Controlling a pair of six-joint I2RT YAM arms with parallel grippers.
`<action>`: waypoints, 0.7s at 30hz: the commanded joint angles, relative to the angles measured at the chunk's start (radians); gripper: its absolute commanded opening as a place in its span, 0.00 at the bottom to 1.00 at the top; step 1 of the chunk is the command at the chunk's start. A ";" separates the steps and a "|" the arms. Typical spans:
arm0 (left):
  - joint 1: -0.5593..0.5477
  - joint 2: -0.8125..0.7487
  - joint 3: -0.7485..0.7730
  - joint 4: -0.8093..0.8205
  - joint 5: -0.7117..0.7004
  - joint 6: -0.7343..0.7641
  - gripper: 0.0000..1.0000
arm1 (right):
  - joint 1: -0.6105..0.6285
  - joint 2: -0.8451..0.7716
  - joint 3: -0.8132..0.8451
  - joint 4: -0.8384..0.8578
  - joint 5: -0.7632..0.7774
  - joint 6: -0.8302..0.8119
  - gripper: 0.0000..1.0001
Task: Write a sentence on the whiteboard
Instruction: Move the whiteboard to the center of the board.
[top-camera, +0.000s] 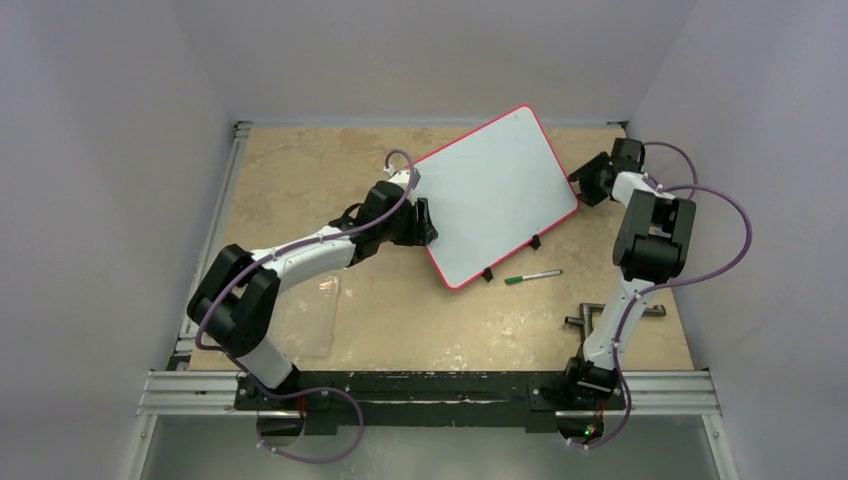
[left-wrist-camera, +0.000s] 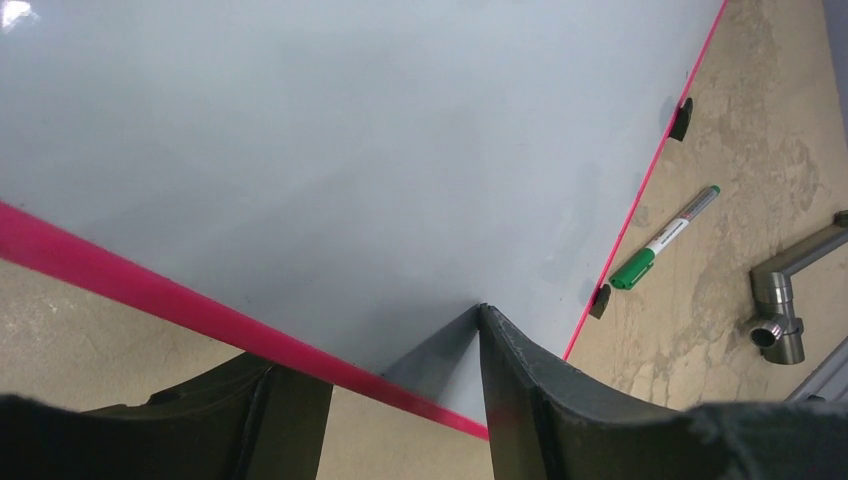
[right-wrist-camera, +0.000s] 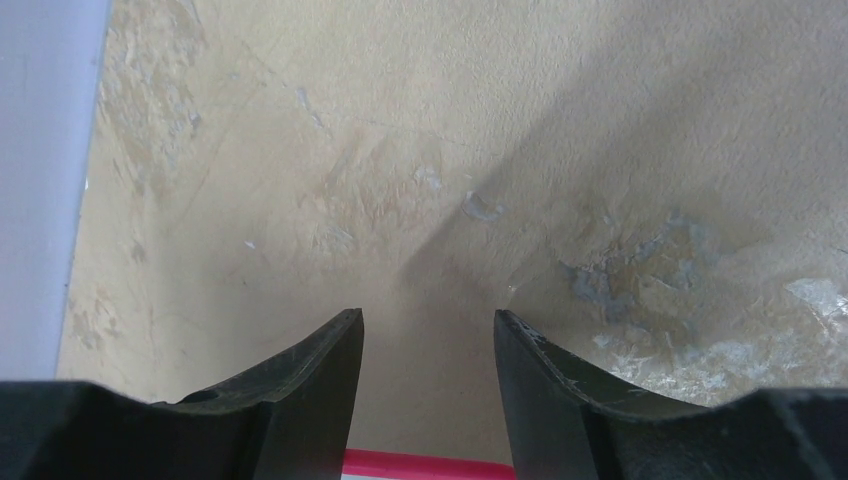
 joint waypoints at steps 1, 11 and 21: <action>-0.006 0.020 -0.014 0.088 -0.001 0.015 0.51 | 0.044 -0.064 -0.027 -0.012 -0.044 -0.032 0.50; -0.004 -0.066 -0.097 0.058 -0.091 0.061 0.49 | 0.164 -0.095 -0.120 0.004 -0.001 -0.047 0.50; -0.004 -0.201 -0.205 0.004 -0.186 0.088 0.48 | 0.297 -0.124 -0.205 0.047 0.011 -0.028 0.50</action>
